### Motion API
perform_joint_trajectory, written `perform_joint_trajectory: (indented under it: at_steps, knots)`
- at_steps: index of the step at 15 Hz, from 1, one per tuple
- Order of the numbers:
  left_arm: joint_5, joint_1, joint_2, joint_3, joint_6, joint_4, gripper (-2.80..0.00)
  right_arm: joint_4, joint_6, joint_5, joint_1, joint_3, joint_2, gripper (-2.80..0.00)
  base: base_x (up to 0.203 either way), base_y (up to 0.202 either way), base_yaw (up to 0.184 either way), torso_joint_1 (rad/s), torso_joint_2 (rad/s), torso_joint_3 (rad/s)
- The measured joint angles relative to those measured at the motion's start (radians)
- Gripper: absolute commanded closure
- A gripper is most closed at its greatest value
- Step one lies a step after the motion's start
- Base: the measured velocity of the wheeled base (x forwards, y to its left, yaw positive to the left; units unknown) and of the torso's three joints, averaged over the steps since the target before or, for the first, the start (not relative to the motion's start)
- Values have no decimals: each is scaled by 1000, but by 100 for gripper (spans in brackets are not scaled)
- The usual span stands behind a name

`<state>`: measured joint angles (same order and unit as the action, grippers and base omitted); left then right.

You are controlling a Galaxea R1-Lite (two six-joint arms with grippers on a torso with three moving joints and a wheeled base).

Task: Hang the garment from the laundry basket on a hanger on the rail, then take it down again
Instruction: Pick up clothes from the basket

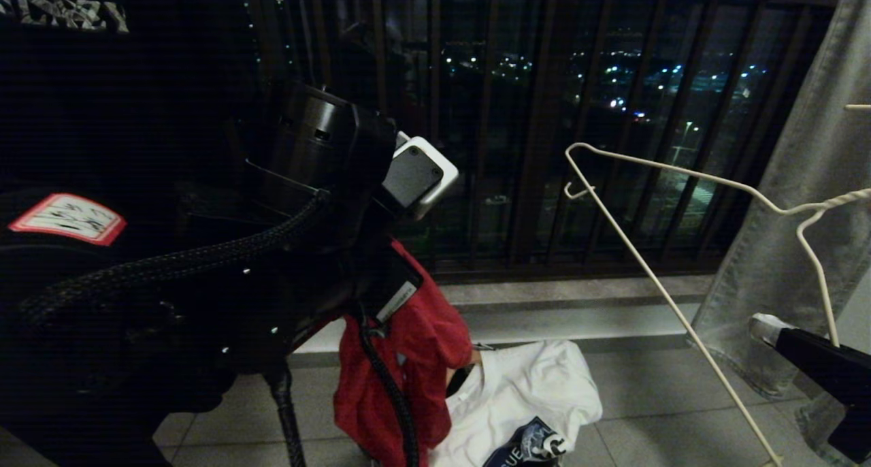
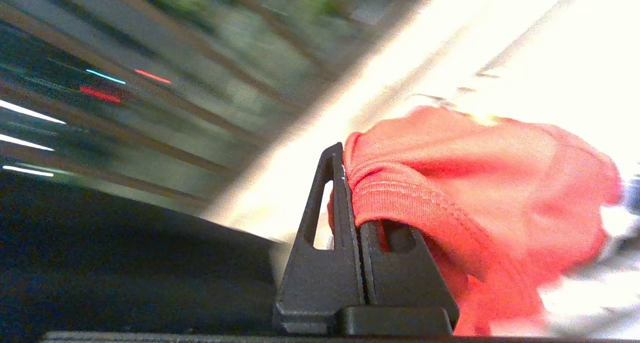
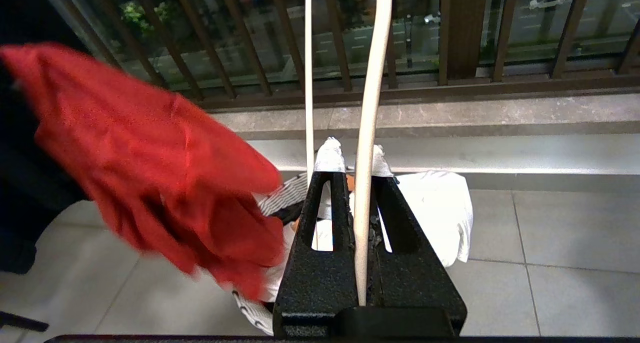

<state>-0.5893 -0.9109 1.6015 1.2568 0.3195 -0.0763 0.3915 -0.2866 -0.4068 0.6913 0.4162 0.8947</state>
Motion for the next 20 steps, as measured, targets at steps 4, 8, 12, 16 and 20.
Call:
perform_joint_trajectory:
  at_steps: [4,8,12,16,20]
  knots:
    - [211,-13,-54,13,-260,-81,0,0,-3,2,0,-8,10,0,0,0,0,0,0,0]
    - [98,32,-69,9,-321,-81,0,3,-5,2,1,-18,32,0,0,0,0,0,0,0]
    - [26,48,-77,-4,-438,-86,0,3,-5,2,0,-20,39,0,0,0,0,0,0,0]
    - [3,48,5,10,-527,-94,0,32,-4,2,0,-28,51,0,0,0,0,0,0,0]
    - [-61,65,173,134,-655,-218,0,49,0,2,0,-34,53,0,0,0,0,0,0,0]
